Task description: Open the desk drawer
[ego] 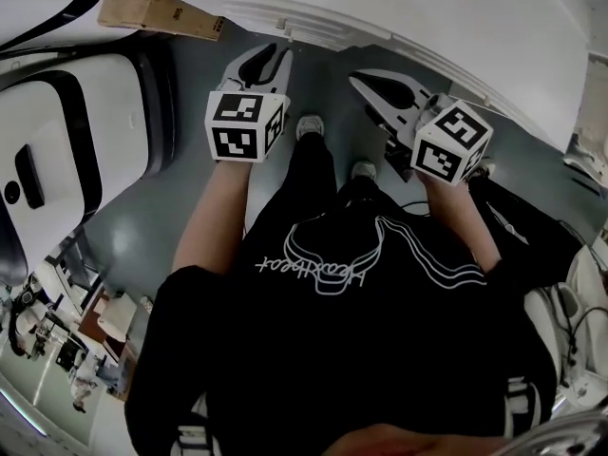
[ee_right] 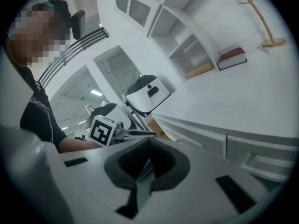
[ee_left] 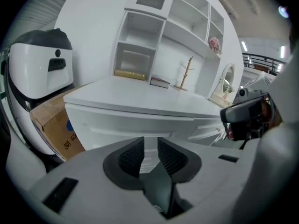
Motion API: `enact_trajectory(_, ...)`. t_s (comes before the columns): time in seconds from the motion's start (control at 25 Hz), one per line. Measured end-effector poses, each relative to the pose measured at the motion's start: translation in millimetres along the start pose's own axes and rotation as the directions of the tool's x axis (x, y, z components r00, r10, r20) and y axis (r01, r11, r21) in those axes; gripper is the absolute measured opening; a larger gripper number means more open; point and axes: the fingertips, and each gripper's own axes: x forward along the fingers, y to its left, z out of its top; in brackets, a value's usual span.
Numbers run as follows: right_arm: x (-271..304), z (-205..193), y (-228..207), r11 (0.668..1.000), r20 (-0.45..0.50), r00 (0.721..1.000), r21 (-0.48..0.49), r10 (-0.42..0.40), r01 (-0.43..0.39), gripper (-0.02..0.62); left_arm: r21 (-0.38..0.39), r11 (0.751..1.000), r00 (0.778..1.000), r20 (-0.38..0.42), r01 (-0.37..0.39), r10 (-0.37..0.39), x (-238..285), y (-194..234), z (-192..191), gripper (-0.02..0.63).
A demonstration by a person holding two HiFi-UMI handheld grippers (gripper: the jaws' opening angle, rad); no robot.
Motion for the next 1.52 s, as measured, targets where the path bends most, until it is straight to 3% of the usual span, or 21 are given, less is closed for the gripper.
enact_trajectory(0.2, -4, -13, -17, 0.997, 0.007, 0.998, 0.041, -0.058, 0.057, 0.006, 0.03, 0.998, 0.998, -0.048, -0.05, 0.051, 29, 22, -21, 0.166)
enact_trajectory(0.32, -6, -21, -26, 0.994, 0.007, 0.996, 0.071, -0.087, 0.086, 0.006, 0.041, 0.998, 0.996, -0.078, -0.045, 0.049, 44, 27, -30, 0.184)
enact_trajectory(0.72, -8, -34, -32, 0.988, 0.007, 0.993, 0.102, -0.12, 0.118, 0.006, 0.002, 0.998, 0.989, -0.127, -0.07, 0.07, 95, 54, -49, 0.184)
enact_trajectory(1.12, -12, -41, -35, 0.982, 0.001, 0.992, 0.139, -0.127, 0.126, 0.006, -0.011, 0.997, 0.986, -0.147, -0.081, 0.078, 111, 59, -51, 0.178)
enact_trajectory(1.28, -12, -43, -33, 0.983, -0.001, 0.994, 0.142, -0.114, 0.113, 0.006, -0.019, 0.993, 0.983, -0.146, -0.119, 0.115, 110, 62, -52, 0.113)
enact_trajectory(1.52, -12, -46, -29, 0.986, -0.002, 0.996, 0.141, -0.09, 0.089, 0.006, -0.008, 0.991, 0.982, -0.132, -0.134, 0.132, 110, 62, -50, 0.089)
